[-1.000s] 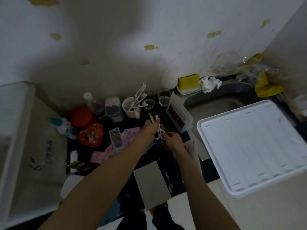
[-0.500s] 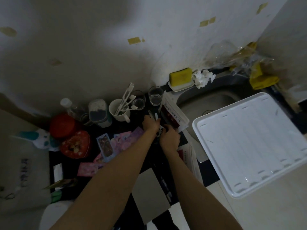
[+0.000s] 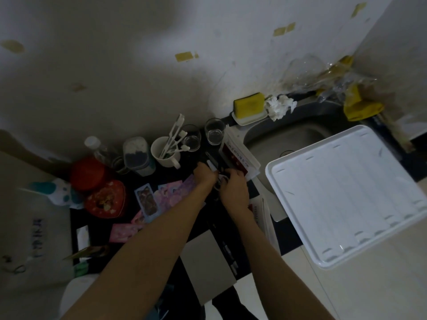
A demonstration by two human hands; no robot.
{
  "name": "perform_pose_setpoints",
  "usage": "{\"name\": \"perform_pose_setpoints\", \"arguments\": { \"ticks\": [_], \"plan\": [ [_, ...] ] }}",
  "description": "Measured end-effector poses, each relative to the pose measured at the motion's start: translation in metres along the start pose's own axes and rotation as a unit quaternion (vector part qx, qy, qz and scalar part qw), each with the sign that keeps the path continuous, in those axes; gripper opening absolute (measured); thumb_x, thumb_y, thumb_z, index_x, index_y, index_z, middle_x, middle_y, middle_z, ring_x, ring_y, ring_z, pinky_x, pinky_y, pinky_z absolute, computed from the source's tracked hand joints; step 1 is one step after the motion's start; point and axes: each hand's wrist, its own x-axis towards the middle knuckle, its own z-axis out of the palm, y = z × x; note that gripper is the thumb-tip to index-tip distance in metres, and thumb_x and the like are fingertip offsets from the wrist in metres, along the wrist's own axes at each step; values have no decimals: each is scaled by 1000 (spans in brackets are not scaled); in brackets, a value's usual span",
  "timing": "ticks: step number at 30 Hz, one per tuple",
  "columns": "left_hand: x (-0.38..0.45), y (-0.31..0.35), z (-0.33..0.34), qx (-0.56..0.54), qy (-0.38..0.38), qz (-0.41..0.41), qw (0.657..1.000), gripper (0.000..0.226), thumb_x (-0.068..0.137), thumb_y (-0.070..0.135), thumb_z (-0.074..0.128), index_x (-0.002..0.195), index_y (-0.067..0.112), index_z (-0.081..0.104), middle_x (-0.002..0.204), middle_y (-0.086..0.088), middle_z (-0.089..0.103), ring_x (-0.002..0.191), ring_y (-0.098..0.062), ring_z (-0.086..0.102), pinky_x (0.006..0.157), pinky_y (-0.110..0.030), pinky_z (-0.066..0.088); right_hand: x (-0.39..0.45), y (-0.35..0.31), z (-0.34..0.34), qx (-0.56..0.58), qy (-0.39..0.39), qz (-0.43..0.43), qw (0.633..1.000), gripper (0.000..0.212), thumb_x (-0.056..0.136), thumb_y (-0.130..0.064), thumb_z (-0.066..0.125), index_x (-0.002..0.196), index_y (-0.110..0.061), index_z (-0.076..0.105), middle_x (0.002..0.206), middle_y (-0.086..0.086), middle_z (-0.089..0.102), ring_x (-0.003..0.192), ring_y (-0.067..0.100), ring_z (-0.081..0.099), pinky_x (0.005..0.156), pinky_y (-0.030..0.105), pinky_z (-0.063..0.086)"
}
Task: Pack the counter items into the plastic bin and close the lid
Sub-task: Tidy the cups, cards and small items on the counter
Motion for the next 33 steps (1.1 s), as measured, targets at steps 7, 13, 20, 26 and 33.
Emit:
{"name": "perform_pose_setpoints", "arguments": {
  "ticks": [7,13,20,26,33],
  "plan": [
    [-10,-4,-18,118,-102,35,987,44,88,22,68,124,-3,58,124,-20,62,110,-33,63,78,-32,51,-63,0,-99,19,53,-60,997,23,85,-28,72,100,-23,55,97,-10,55,80,-3,55,65,10,41],
    [-15,-14,-27,162,-113,74,978,50,88,25,66,125,-4,52,122,-22,60,107,-37,62,81,-38,54,-83,35,-125,-142,-42,39,988,66,65,-58,81,103,-22,41,97,-6,51,86,15,57,69,33,50],
    [-48,8,-35,160,17,289,944,59,88,18,61,139,22,30,121,-14,54,101,-32,61,79,-46,54,-84,56,-123,-226,-36,-7,973,15,89,-31,59,90,-19,49,82,1,62,68,20,55,59,30,42],
    [-74,53,-26,228,-56,442,866,56,92,14,58,141,33,39,130,-13,54,108,-30,60,84,-43,55,-66,52,-143,-146,-38,-38,988,15,92,-38,57,89,-25,51,79,0,63,70,22,62,60,31,50],
    [-93,69,-15,190,-26,457,869,13,92,5,47,83,12,55,80,-7,63,74,-23,59,70,-46,53,-55,42,-155,-151,-84,-42,984,14,93,-37,60,97,-26,51,93,-2,65,72,14,60,56,20,40]
  ]
}}
